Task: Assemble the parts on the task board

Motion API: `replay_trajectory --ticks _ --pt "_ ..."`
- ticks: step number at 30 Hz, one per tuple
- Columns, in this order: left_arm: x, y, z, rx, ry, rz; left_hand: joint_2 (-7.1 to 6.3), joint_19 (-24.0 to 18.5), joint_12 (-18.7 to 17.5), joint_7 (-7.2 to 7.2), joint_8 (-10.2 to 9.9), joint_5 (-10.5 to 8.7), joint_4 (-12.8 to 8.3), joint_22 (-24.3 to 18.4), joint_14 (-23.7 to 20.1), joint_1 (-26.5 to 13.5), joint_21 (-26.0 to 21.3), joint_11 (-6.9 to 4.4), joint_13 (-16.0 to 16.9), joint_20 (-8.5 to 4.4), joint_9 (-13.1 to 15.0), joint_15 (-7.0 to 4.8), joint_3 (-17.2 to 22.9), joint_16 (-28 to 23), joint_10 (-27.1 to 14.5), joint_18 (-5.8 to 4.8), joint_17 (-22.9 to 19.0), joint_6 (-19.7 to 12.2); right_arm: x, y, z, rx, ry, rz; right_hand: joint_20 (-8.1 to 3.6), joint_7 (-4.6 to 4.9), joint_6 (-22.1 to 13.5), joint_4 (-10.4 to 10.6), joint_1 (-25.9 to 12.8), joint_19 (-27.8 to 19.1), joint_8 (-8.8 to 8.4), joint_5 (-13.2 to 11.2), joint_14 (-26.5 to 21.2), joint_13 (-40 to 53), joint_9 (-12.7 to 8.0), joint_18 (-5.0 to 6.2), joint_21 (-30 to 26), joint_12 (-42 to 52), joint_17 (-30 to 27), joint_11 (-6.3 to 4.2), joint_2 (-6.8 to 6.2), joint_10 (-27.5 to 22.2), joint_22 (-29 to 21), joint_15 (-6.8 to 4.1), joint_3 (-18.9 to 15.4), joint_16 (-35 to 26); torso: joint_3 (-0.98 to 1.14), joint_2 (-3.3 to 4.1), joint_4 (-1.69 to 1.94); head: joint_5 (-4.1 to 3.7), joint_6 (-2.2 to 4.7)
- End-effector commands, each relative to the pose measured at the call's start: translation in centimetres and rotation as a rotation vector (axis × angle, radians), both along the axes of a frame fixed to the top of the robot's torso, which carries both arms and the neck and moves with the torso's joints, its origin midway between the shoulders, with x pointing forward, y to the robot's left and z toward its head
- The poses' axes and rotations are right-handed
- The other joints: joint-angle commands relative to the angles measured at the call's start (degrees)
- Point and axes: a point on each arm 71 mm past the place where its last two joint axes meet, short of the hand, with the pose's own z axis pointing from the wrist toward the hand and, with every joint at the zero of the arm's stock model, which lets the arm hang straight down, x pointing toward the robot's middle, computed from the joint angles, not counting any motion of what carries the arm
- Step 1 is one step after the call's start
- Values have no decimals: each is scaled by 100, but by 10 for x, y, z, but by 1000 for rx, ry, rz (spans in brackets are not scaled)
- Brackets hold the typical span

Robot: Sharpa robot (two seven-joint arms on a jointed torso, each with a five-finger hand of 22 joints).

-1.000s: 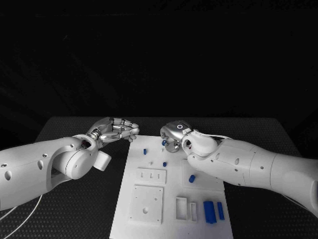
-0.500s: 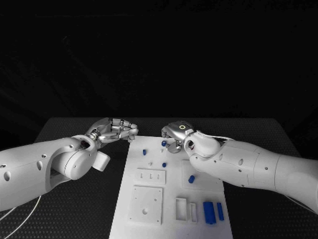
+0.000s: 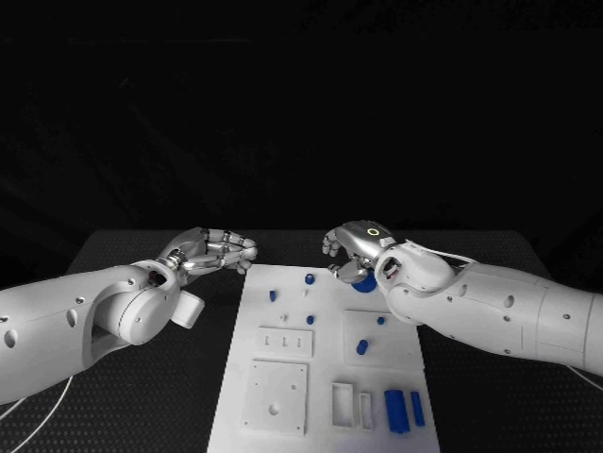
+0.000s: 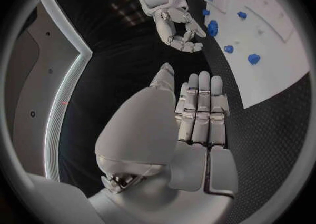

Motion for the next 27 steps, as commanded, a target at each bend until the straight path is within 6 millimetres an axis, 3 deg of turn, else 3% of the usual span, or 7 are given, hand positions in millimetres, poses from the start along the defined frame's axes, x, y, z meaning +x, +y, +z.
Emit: replay_trajectory --ticks 1,11,16,18,19,22,27 --pt "1 -1 2 -6 -13 -10 -17 -33 -8 1 -6 -33 6 38 38 -12 -34 -10 6 -10 8 14 42 -27 47 109 7 19 -2 -11 1 38 41 0 -19 -15 17 6 41 17 21 -10 -2 28 5 304 31 35 -2 -23 2 148 104 -52 -51 44 14 -32 -59 35 26" --pt "5 1 1 -1 -14 -1 -16 -33 -8 1 -7 -34 6 39 39 -14 -34 -10 7 -9 9 14 42 -30 49 109 9 19 2 -48 -1 10 123 -60 -26 -65 -9 -67 -86 -18 3 -4 -43 685 10 304 43 456 -28 -197 3 555 91 -215 -484 88 44 -80 -128 80 28" --pt "6 1 1 0 -14 -1 -16 -33 -10 1 -8 -34 7 39 38 -16 -35 -10 7 -9 10 14 41 -33 49 109 10 18 9 -59 -4 -19 143 -78 -21 -149 -11 -78 -133 -37 -43 -2 -67 1768 -7 304 23 1080 -63 -298 17 673 81 -311 -721 92 59 -87 -144 84 31" --pt "6 1 1 0 -13 -2 -16 -33 -11 1 -9 -34 7 39 38 -17 -35 -10 7 -9 10 14 41 -34 48 109 11 17 15 -65 -6 -31 159 -95 -31 -228 -5 -98 -132 -18 -78 12 -67 3344 -10 304 38 1943 -35 -381 15 246 93 -334 -823 161 70 -87 -148 71 25" --pt "6 0 0 0 -13 -4 -16 -33 -11 1 -9 -35 7 39 38 -17 -35 -10 7 -9 10 15 41 -34 48 109 11 16 16 -67 -7 -36 163 -99 -28 -200 -17 -72 -155 -14 -92 13 -51 3533 -17 304 50 2149 -6 -355 19 346 101 -365 -830 205 65 -86 -147 62 27" --pt "7 0 0 0 -13 -4 -15 -34 -12 2 -10 -35 7 39 38 -18 -35 -10 7 -9 10 15 40 -36 47 109 12 15 20 -73 -9 -40 182 -111 -61 -194 -4 -81 -148 36 -144 13 -121 4801 -48 304 244 3541 352 -360 23 -137 135 -378 -863 577 58 -86 -139 44 28" --pt "7 1 0 1 -12 -4 -14 -34 -14 2 -12 -35 7 40 38 -19 -36 -11 7 -9 10 15 40 -38 46 109 12 14 19 -73 -20 -51 214 -112 -105 -162 -82 -73 -238 -13 -233 68 -180 5657 -99 304 514 4804 816 -328 83 -370 140 -344 -905 936 60 -81 -138 38 16"
